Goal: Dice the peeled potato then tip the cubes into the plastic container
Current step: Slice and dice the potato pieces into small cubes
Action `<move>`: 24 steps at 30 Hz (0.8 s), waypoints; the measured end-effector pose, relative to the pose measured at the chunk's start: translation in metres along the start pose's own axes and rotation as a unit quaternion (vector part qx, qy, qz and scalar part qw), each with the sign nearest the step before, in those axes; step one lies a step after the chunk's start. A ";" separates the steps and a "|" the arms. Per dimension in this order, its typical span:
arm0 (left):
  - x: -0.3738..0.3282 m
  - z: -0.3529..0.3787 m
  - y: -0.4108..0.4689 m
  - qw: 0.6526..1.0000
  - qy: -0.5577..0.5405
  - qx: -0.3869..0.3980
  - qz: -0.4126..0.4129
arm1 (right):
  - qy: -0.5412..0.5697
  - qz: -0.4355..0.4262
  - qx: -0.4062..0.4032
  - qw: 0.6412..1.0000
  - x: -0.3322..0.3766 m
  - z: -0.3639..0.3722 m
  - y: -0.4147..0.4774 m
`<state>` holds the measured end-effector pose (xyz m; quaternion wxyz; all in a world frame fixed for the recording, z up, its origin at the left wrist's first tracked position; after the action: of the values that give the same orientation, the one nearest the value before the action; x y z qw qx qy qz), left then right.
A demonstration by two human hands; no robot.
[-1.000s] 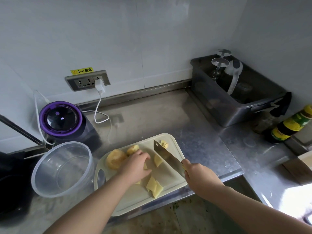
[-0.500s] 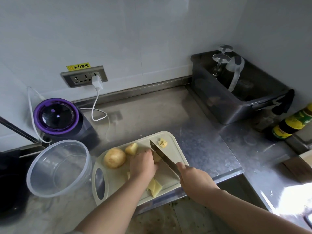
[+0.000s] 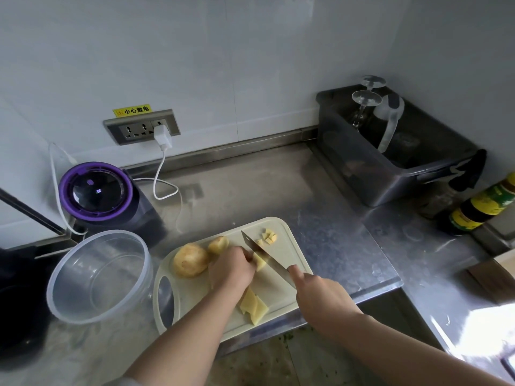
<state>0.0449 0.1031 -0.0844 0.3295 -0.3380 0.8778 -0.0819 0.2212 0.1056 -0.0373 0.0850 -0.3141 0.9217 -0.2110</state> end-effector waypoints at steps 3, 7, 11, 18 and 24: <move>0.000 0.001 0.000 1.000 0.002 -0.002 -0.001 | 0.005 0.000 -0.003 1.000 0.002 0.005 0.001; 0.001 0.001 0.001 1.000 -0.003 -0.003 -0.006 | 0.006 0.003 0.007 1.000 0.003 0.008 0.001; 0.003 0.001 0.003 1.000 -0.010 -0.002 -0.014 | -0.011 -0.006 0.011 1.000 0.008 0.011 0.001; 0.004 0.004 0.005 1.000 -0.023 -0.001 -0.009 | 0.002 -0.021 0.046 0.999 0.012 0.020 0.007; 0.004 0.003 0.004 0.999 -0.040 0.007 -0.004 | 0.037 0.004 0.060 0.997 0.002 0.020 0.012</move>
<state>0.0420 0.1041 -0.0903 0.3660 -0.3424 0.8620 -0.0757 0.2185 0.1059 -0.0606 0.0701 -0.2965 0.9112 -0.2774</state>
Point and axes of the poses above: each hand's wrist, its own y-axis towards the middle knuckle, its own z-axis out of the palm, x = y × z, the point moved 8 cm from there along y, towards the middle knuckle, and after that the axes turned 14 degrees about -y, right-handed, at the moved point
